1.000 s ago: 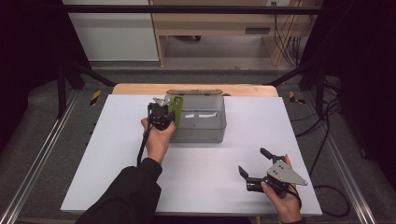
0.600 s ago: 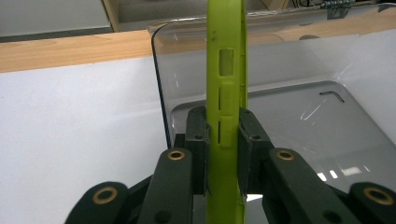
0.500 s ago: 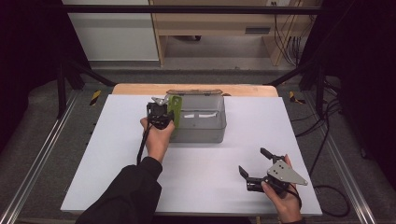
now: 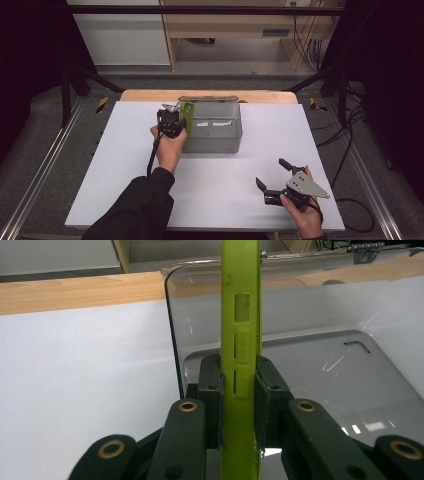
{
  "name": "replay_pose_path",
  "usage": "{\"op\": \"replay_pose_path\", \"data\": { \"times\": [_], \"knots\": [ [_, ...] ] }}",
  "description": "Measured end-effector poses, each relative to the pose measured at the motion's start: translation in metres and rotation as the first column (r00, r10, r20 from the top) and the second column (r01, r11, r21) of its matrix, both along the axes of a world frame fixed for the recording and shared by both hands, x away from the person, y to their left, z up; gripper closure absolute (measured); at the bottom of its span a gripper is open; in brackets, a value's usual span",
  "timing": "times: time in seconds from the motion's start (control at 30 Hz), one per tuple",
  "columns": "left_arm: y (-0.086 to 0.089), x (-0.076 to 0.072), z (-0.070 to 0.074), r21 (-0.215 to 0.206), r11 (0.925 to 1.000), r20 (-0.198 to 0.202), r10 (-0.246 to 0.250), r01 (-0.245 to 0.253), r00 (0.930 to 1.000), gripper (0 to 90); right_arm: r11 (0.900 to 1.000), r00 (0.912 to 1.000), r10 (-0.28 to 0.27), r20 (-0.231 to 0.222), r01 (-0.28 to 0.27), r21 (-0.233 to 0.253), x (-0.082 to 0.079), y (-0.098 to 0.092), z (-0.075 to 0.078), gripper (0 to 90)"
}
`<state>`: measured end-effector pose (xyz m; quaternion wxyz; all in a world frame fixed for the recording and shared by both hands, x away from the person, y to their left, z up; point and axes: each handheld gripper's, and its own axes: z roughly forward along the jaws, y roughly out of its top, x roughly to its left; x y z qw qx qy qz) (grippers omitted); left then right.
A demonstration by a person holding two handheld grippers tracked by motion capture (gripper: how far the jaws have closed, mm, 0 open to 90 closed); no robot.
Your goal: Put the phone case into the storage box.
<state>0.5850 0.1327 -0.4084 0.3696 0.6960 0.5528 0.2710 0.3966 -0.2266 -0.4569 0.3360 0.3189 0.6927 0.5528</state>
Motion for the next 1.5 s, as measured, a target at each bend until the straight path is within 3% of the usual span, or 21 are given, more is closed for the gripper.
{"op": "replay_pose_path", "data": {
  "times": [0.93,1.5],
  "knots": [
    [0.0001,0.0016,-0.001,0.04,0.9992,0.028,0.0,-0.001,0.9996,74.8,1.0,1.0,0.003,-0.008,-0.003,0.0,0.0005,0.0,-0.0007,3.6],
    [-0.001,0.0024,-0.0021,0.041,0.9991,0.037,0.001,-0.003,0.9993,72.9,1.0,0.9999,0.003,-0.01,-0.003,0.004,0.0007,-0.0002,-0.001,3.6]
  ]
}}
